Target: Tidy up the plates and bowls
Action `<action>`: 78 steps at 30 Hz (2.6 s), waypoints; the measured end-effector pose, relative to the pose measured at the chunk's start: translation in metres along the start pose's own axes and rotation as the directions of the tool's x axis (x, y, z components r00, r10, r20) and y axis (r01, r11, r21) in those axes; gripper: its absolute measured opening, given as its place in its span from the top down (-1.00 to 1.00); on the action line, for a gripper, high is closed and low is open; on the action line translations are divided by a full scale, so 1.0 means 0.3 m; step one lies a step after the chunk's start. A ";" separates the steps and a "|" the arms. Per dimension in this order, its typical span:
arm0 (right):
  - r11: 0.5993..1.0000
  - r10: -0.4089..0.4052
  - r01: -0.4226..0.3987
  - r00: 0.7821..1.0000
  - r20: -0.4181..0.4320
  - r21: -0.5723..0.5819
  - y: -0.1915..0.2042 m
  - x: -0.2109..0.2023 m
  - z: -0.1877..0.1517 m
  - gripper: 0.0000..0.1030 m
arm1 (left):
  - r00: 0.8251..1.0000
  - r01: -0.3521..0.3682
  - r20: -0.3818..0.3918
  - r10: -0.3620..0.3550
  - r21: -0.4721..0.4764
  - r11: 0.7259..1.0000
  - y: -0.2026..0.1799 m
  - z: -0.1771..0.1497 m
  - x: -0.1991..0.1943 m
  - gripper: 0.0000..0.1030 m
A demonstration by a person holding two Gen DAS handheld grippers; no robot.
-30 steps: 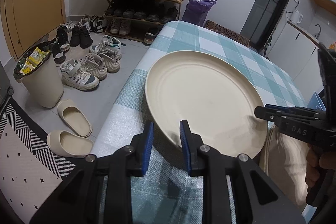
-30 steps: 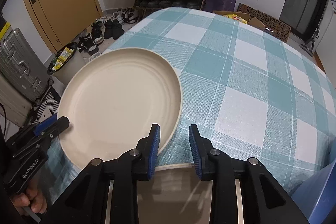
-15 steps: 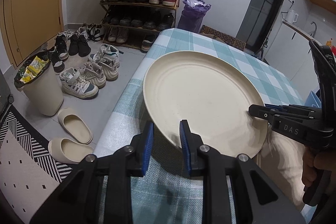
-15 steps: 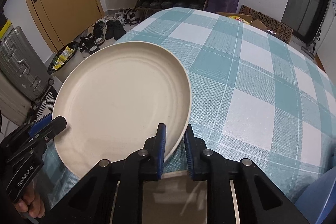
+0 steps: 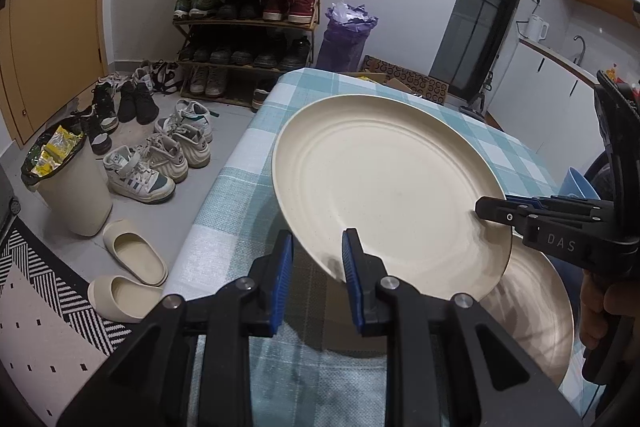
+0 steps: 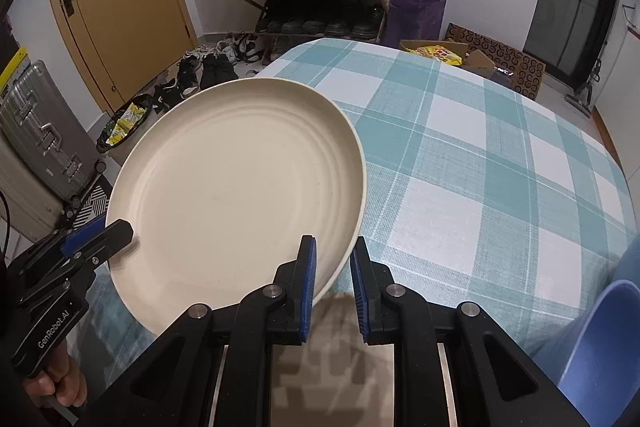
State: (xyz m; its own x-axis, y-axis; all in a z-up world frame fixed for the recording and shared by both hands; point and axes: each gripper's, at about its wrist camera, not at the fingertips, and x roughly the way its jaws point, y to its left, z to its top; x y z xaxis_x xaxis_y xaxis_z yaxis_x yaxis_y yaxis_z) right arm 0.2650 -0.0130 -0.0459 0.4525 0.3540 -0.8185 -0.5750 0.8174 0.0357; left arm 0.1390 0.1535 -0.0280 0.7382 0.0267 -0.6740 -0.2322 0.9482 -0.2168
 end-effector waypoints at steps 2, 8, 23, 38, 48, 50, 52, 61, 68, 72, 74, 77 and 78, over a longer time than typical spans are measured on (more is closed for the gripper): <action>1.000 0.003 -0.003 1.000 0.002 0.010 -0.014 -0.015 -0.011 0.67 | 1.000 0.004 0.000 -0.004 0.010 1.000 -0.013 0.001 -0.006 0.55; 1.000 0.009 -0.009 1.000 0.019 0.029 -0.052 -0.067 -0.049 0.67 | 1.000 0.012 0.008 -0.012 0.045 0.999 -0.064 -0.007 -0.035 0.55; 0.998 -0.003 0.001 0.999 0.037 0.061 -0.134 -0.185 -0.147 0.67 | 0.999 0.046 0.009 -0.047 0.108 0.993 -0.168 -0.035 -0.093 0.55; 0.997 0.012 -0.016 0.999 0.045 0.082 -0.149 -0.273 -0.249 0.66 | 0.998 0.062 0.000 -0.063 0.160 0.985 -0.225 -0.098 -0.151 0.54; 0.996 0.007 -0.011 0.999 0.052 0.092 -0.159 -0.323 -0.312 0.66 | 0.997 0.072 -0.005 -0.073 0.192 0.979 -0.259 -0.132 -0.179 0.54; 0.995 0.004 -0.009 0.999 0.049 0.095 -0.163 -0.329 -0.326 0.66 | 0.997 0.073 -0.010 -0.072 0.198 0.978 -0.264 -0.137 -0.177 0.54; 0.995 0.004 -0.008 0.999 0.045 0.099 -0.165 -0.335 -0.339 0.66 | 0.997 0.076 -0.016 -0.074 0.202 0.976 -0.269 -0.145 -0.178 0.54; 0.993 0.006 -0.009 1.000 0.026 0.120 -0.180 -0.347 -0.388 0.66 | 0.996 0.084 -0.042 -0.076 0.222 0.971 -0.293 -0.176 -0.173 0.54; 0.992 0.000 -0.001 1.000 0.007 0.124 -0.184 -0.345 -0.424 0.66 | 0.995 0.087 -0.065 -0.074 0.233 0.969 -0.307 -0.201 -0.167 0.54; 0.993 -0.007 0.007 1.000 -0.003 0.119 -0.179 -0.348 -0.439 0.66 | 0.994 0.089 -0.078 -0.073 0.239 0.967 -0.314 -0.213 -0.162 0.54; 0.993 -0.011 0.012 1.000 -0.008 0.115 -0.180 -0.345 -0.443 0.65 | 0.994 0.091 -0.083 -0.073 0.244 0.966 -0.319 -0.217 -0.160 0.54; 0.993 -0.021 0.023 1.000 -0.017 0.112 -0.182 -0.343 -0.456 0.65 | 0.993 0.096 -0.093 -0.075 0.251 0.963 -0.324 -0.221 -0.157 0.54; 0.994 -0.025 0.027 0.999 -0.021 0.110 -0.181 -0.341 -0.459 0.65 | 0.993 0.095 -0.096 -0.073 0.255 0.962 -0.326 -0.221 -0.155 0.54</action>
State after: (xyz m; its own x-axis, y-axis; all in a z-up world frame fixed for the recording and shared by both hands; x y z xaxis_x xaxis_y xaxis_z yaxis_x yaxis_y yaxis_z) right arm 0.1561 -0.1562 -0.0432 0.4526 0.3240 -0.8308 -0.4837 0.8719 0.0765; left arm 0.0853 0.0386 -0.0223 0.6891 -0.0728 -0.7210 0.0084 0.9957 -0.0926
